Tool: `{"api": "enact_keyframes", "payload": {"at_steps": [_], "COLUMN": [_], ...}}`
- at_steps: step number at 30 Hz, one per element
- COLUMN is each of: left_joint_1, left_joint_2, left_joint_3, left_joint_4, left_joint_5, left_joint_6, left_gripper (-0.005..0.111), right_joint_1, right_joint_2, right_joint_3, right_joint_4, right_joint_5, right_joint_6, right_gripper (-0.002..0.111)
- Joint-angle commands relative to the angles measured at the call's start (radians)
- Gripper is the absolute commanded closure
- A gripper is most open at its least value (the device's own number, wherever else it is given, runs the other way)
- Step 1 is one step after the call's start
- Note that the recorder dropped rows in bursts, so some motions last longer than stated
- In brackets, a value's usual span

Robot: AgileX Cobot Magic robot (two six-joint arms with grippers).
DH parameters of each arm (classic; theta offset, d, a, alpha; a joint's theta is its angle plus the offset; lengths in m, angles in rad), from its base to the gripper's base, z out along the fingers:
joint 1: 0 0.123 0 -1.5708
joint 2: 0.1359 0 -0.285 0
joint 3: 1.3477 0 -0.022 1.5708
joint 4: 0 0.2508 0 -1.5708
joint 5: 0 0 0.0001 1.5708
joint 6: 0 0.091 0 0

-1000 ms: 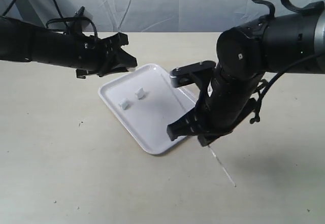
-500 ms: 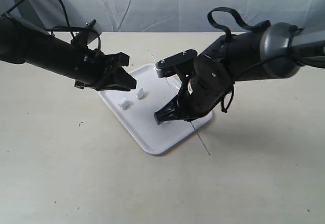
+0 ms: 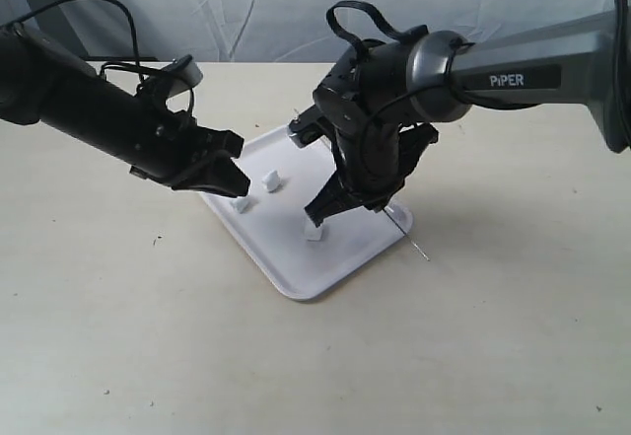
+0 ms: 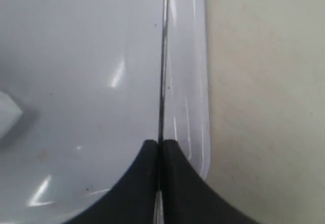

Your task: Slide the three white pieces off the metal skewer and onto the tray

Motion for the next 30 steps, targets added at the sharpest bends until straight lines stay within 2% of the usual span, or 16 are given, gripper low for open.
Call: {"api": "enact_keyframes", "payload": {"at_steps": [1,6,9,10,11,14,20,26,28,30], "left_joint_1": [-0.001,-0.001,-0.001,-0.001,0.001,0.001,0.001,0.001,0.001,0.001], "left_joint_2": [-0.009,-0.009,-0.009,-0.014,-0.023,-0.075,-0.228,-0.432,-0.487,-0.559], "left_joint_3": [-0.001,-0.001,-0.001,-0.001,0.003,0.024,0.102,0.21,0.241,0.279], "left_joint_4": [0.025,0.025,0.025,0.033,0.04,0.091,0.185,0.199,0.201,0.201], "left_joint_5": [-0.061,-0.098,-0.111,-0.12,-0.133,-0.187,-0.291,-0.39,-0.417,-0.448], "left_joint_6": [-0.005,-0.005,-0.005,-0.007,-0.008,-0.014,-0.042,-0.057,-0.057,-0.059], "left_gripper": [0.094,0.094,0.097,0.105,0.107,0.107,0.107,0.107,0.107,0.107], "right_joint_1": [-0.002,-0.002,-0.002,-0.002,-0.002,-0.002,-0.002,-0.002,-0.004,-0.012], "right_joint_2": [-0.001,-0.001,-0.001,-0.011,-0.02,-0.08,-0.256,-0.477,-0.543,-0.618], "right_joint_3": [-0.006,-0.006,-0.006,-0.006,-0.006,0.002,0.092,0.319,0.409,0.492], "right_joint_4": [0.005,0.077,0.062,0.02,-0.003,-0.065,-0.05,-0.091,-0.13,-0.22], "right_joint_5": [-0.014,-0.062,-0.039,0.002,0.029,0.061,-0.096,-0.304,-0.365,-0.424], "right_joint_6": [-0.025,-0.059,-0.061,-0.061,-0.055,0.004,0.009,0.031,0.079,0.16], "right_gripper": [0.109,0.094,0.093,0.093,0.093,0.093,0.093,0.103,0.109,0.109]}}
